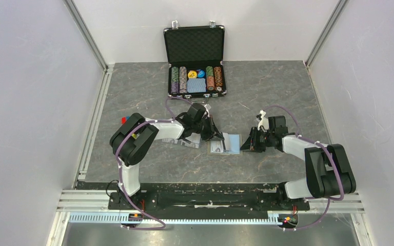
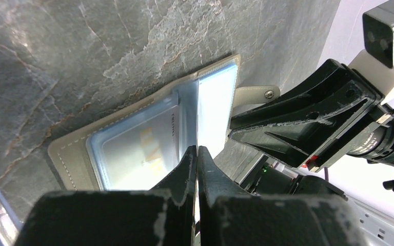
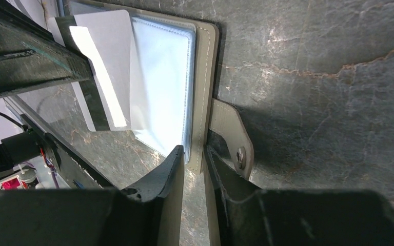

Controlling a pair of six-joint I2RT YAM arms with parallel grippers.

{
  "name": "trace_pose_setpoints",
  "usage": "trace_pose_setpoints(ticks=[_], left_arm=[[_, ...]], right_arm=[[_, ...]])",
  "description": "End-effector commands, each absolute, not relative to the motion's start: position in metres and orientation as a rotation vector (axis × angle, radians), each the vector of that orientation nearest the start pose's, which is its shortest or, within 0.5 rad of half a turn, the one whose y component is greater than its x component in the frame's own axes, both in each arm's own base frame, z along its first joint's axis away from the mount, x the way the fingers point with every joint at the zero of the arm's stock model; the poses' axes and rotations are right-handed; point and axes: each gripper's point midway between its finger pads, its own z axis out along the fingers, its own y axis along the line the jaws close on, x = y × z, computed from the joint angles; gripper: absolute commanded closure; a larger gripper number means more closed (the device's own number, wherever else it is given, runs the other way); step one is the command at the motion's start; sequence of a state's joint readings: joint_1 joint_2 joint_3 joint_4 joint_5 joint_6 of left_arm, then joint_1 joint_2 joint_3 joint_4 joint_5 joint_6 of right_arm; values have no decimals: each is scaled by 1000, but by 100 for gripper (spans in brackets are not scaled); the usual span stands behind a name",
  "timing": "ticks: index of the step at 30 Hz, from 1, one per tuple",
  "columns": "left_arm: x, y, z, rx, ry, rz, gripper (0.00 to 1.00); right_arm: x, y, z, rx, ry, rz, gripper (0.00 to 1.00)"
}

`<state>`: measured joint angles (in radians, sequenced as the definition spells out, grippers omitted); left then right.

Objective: Put the credit cards into the card holder
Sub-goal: Insert the credit card into the card holder.

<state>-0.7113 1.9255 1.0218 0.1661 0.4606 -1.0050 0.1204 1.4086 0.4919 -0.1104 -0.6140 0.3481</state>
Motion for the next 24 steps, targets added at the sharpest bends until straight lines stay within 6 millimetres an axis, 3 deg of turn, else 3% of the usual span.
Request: trace_pose_setpoints(ticks=[1, 8, 17, 24], left_arm=[[256, -378, 45, -95, 2698, -1218, 98], [249, -370, 50, -46, 2721, -1122, 98], [242, -387, 37, 3, 2757, -1158, 98], [243, -389, 33, -16, 2760, -1119, 98]], right_arm=[[226, 139, 9, 80, 2626, 957, 77], [223, 140, 9, 83, 2623, 961, 77], [219, 141, 8, 80, 2621, 981, 77], [215, 144, 7, 83, 2620, 1010, 78]])
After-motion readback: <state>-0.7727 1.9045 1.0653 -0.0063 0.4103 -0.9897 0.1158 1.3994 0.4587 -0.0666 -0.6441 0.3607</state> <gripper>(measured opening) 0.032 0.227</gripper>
